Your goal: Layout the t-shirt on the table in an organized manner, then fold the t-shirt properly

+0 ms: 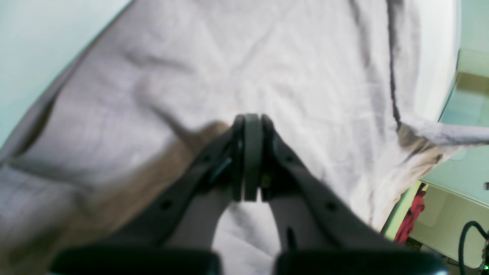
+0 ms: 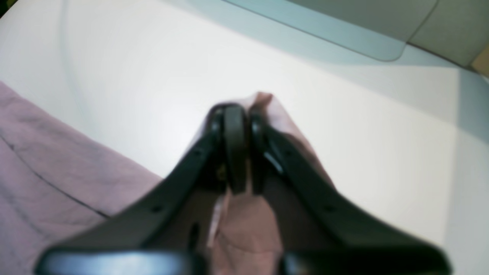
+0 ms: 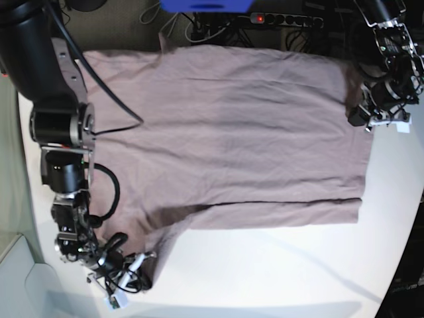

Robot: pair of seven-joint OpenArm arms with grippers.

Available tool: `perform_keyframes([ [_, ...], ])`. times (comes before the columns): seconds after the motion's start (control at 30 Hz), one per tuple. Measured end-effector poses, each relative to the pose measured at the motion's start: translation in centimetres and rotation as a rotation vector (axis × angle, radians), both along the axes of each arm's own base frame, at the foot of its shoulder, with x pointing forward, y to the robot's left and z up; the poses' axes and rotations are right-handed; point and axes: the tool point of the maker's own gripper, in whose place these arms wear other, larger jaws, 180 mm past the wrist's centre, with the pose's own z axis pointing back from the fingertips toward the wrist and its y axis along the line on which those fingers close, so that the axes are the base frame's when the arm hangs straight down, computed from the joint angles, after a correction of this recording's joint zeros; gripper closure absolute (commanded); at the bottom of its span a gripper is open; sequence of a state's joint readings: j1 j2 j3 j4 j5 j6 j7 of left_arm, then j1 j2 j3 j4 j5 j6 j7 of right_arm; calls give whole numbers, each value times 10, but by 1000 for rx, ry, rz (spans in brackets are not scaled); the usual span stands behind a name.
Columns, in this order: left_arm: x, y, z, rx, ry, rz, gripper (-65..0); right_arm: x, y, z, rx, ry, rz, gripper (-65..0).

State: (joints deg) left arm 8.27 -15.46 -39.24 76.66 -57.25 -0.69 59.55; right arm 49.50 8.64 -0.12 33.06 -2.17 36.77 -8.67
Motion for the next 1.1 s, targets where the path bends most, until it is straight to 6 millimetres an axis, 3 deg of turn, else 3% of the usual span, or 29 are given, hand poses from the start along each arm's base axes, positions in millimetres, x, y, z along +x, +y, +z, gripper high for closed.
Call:
perform_keyframes([
  [0.17,-1,2,0,4,2,-1,-3,0,1,0,5,-4,1,-327],
  [0.27,-1,1,0,1,4,-4,-3,-4,0,-8,5,10,-2,-410],
  [0.43,-1,1,1,0,3,-5,-3,-26,-16,-47,-30,100,-20,-427],
  [0.57,10,-1,17,28,-47,-21,-4,-61,-32,-85,-95,169,-28,-427],
  [0.67,23,-3,36,53,-106,-37,-4,-93,-34,-96,-150,158,-14,-427],
  [0.8,53,-12,54,31,-183,-30,-4,-135,-21,-96,-212,133,27,-424],
  [0.9,68,-22,46,-20,-179,-15,-1,-162,-10,-96,-224,124,52,-381],
  [1.0,74,-24,25,-21,-114,-1,-1,-188,-5,-115,-239,179,69,-240],
  [1.1,82,-31,11,3,-57,-12,-1,-200,-5,-122,-255,213,72,-53],
])
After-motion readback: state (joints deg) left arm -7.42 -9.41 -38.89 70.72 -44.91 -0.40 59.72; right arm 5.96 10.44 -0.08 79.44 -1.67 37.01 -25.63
